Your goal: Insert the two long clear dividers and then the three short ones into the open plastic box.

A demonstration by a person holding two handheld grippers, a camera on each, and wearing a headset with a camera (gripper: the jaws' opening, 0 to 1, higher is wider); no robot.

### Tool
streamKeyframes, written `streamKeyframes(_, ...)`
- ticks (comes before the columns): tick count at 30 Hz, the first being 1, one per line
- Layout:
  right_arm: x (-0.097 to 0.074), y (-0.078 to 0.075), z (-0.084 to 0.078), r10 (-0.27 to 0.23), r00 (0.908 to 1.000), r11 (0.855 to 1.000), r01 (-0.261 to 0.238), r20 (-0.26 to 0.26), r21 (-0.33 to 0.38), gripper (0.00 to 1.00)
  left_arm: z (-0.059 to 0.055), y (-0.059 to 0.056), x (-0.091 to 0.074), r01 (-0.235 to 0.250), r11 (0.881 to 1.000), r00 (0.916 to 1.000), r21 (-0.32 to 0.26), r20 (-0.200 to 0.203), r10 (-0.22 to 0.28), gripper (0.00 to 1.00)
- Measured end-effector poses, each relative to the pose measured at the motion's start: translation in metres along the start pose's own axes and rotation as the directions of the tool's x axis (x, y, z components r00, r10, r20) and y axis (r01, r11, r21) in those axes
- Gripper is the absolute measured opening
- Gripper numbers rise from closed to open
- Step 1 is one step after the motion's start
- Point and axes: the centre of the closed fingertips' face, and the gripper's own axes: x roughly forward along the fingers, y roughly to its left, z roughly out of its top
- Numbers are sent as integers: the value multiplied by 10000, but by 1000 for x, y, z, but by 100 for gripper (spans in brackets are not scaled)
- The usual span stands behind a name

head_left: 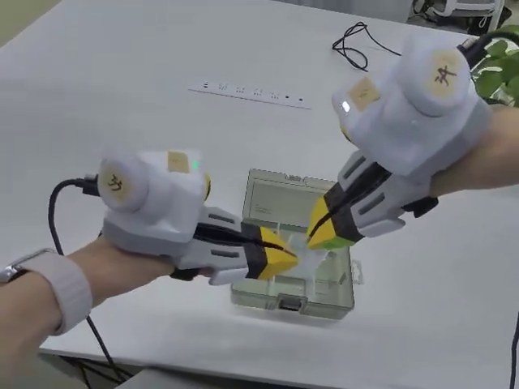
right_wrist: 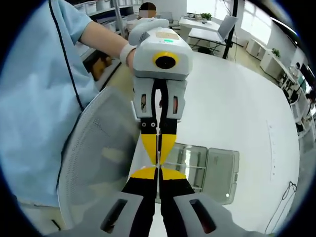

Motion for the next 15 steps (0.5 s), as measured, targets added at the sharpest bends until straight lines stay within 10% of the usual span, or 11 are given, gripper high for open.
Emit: streamKeyframes(15,-6,-15,-34,-693,9948,9959,733,-751,522,2,-12,12,5,-834,9951,9965,-526,-105,830,22)
